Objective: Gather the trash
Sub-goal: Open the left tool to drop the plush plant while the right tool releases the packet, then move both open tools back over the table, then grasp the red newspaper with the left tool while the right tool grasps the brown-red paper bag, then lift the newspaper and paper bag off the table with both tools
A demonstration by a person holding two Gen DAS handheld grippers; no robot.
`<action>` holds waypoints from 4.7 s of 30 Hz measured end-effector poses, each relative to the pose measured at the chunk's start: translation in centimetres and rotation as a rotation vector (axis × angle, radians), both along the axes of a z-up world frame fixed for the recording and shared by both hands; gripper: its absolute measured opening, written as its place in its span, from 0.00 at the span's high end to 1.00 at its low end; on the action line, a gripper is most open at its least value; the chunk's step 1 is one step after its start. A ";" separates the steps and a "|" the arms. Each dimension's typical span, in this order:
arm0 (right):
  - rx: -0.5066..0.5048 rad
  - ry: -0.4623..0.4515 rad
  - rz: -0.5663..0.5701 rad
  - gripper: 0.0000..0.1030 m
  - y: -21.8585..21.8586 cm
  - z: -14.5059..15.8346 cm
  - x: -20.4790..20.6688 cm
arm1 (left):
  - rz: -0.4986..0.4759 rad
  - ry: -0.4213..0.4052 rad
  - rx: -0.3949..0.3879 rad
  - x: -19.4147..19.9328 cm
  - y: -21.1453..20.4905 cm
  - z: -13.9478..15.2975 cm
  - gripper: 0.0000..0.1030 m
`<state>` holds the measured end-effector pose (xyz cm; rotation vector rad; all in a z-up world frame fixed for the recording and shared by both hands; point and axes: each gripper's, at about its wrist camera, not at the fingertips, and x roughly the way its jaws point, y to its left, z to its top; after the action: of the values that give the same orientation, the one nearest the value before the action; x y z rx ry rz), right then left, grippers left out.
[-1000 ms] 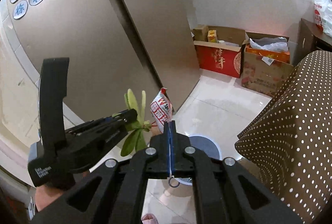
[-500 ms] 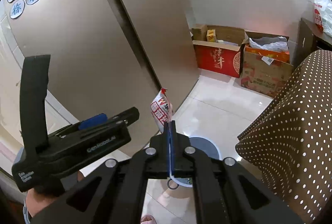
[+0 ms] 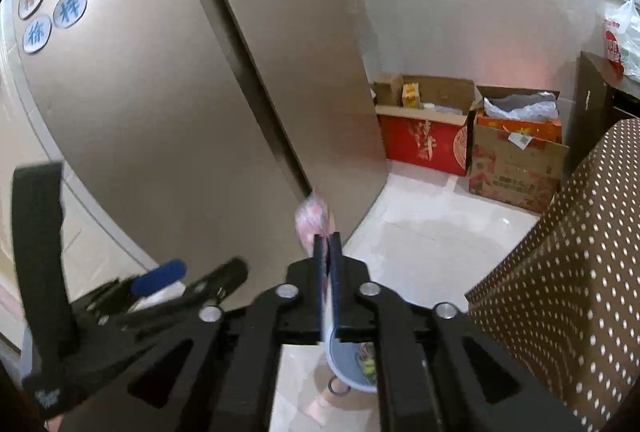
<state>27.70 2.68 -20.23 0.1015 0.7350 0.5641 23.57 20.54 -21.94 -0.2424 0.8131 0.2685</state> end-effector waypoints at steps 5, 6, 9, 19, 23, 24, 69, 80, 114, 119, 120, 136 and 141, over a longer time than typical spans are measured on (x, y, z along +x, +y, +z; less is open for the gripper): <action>-0.002 -0.028 -0.019 0.60 -0.8 0.9 -0.2 | -0.001 -0.016 0.005 -0.4 -0.5 0.7 0.28; -0.003 -0.029 -0.023 0.60 -1.0 1.0 -0.4 | -0.001 -0.019 0.006 -0.4 -0.7 0.8 0.27; -0.008 -0.042 -0.038 0.58 -1.8 1.5 -1.0 | -0.009 -0.031 0.010 -0.7 -1.4 1.4 0.26; 0.019 -0.092 -0.101 0.52 -6.4 4.8 -3.9 | -0.059 -0.095 0.049 -2.5 -5.2 5.0 0.23; 0.037 -0.120 -0.132 0.51 -9.2 6.4 -5.3 | -0.094 -0.123 0.070 -3.1 -7.5 6.8 0.22; 0.043 -0.124 -0.141 0.51 -10.0 6.8 -5.8 | -0.108 -0.132 0.077 -3.4 -8.4 7.3 0.21; 0.046 0.090 -0.892 0.32 -47.2 0.3 -6.3 | -0.757 -0.021 0.098 1.0 -43.5 5.5 0.17; 0.128 0.056 -0.864 0.85 -50.7 1.2 -8.6 | -0.939 -0.026 0.066 2.0 -50.7 4.4 0.17; 0.230 0.102 -0.794 0.95 -53.4 -0.1 -8.4 | -0.993 0.092 -0.281 4.8 -55.3 1.2 0.74; 0.226 0.108 -0.783 0.95 -53.3 -0.1 -8.1 | -0.990 0.086 -0.317 5.5 -55.8 1.1 0.83; 0.226 0.108 -0.781 0.95 -53.3 -0.1 -8.1 | -0.987 0.077 -0.316 5.5 -56.0 1.1 0.87; 0.279 0.001 -0.669 0.96 -48.4 5.4 -10.5 | -0.913 -0.180 -0.247 0.2 -47.0 8.3 0.98; 0.278 -0.024 -0.580 0.96 -43.5 7.5 -10.8 | -0.851 -0.239 -0.259 -1.5 -41.2 10.4 0.98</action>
<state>16.90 -40.86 -12.69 0.5469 0.5638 0.1078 22.09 -20.69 -11.54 -0.1478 0.6482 -0.6581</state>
